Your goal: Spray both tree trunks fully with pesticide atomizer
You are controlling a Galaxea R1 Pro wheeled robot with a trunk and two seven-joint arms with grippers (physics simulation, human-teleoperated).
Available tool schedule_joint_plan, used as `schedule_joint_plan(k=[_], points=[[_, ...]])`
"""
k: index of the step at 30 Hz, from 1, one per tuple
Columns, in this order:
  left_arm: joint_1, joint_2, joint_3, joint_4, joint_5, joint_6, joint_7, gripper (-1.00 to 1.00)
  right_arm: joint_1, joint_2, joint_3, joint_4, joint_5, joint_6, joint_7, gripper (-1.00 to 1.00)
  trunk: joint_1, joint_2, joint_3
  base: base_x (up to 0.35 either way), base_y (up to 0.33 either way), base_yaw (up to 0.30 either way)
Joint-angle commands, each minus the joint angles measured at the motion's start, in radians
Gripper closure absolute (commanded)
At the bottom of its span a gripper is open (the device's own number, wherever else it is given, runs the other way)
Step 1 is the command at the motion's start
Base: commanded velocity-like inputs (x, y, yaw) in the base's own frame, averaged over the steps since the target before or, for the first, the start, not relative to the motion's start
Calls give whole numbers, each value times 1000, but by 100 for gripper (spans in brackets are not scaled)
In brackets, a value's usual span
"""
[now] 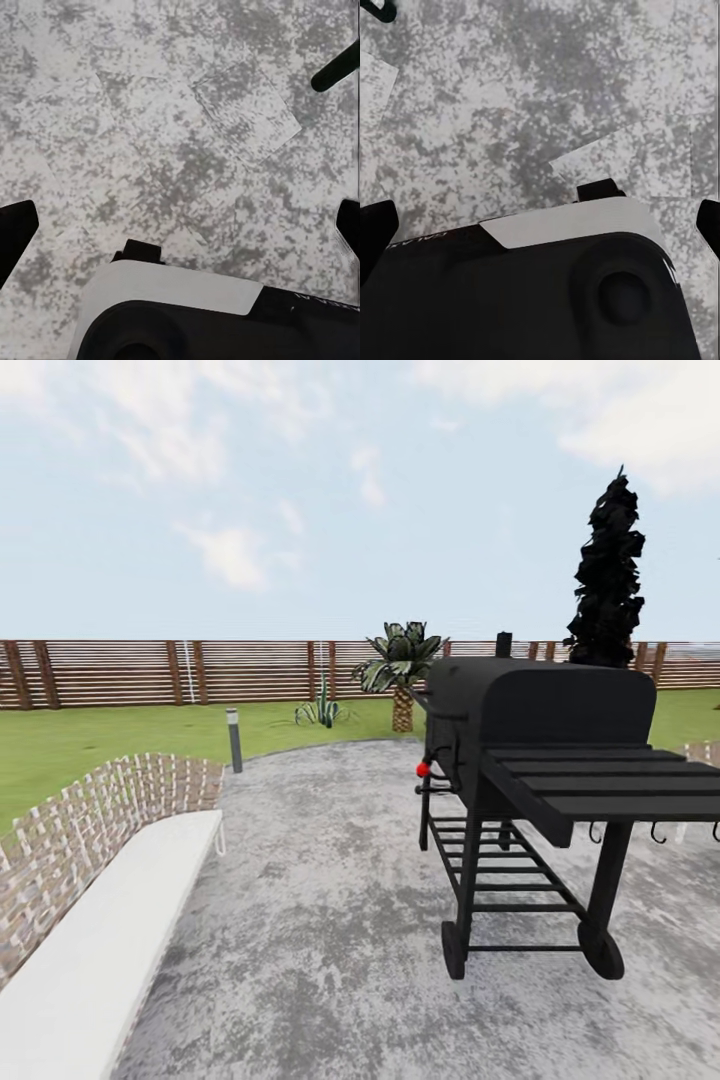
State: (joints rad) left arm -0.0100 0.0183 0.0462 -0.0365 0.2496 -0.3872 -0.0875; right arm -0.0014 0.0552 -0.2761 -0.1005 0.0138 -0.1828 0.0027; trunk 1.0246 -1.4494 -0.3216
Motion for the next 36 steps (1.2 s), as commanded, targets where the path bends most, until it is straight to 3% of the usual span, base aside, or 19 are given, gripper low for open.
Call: schedule_joint_plan(k=[1,13,26,36], points=[[-1,0,4,1,8,-2,-9,-100,0,0,-5,-1,1,-2,0,-100,0,-1,-1,210,-150,23],[-1,0,4,1,8,-2,-9,-100,0,1,-5,-1,1,-3,0,-100,0,-1,-1,224,-180,149],[-1,0,4,1,8,-2,-9,-100,0,1,-7,-1,0,-3,0,-100,0,-1,0,42,-35,59],[-1,0,4,3,8,-2,-9,-100,0,0,-6,-1,0,-3,0,-100,0,-1,2,91,-183,128]])
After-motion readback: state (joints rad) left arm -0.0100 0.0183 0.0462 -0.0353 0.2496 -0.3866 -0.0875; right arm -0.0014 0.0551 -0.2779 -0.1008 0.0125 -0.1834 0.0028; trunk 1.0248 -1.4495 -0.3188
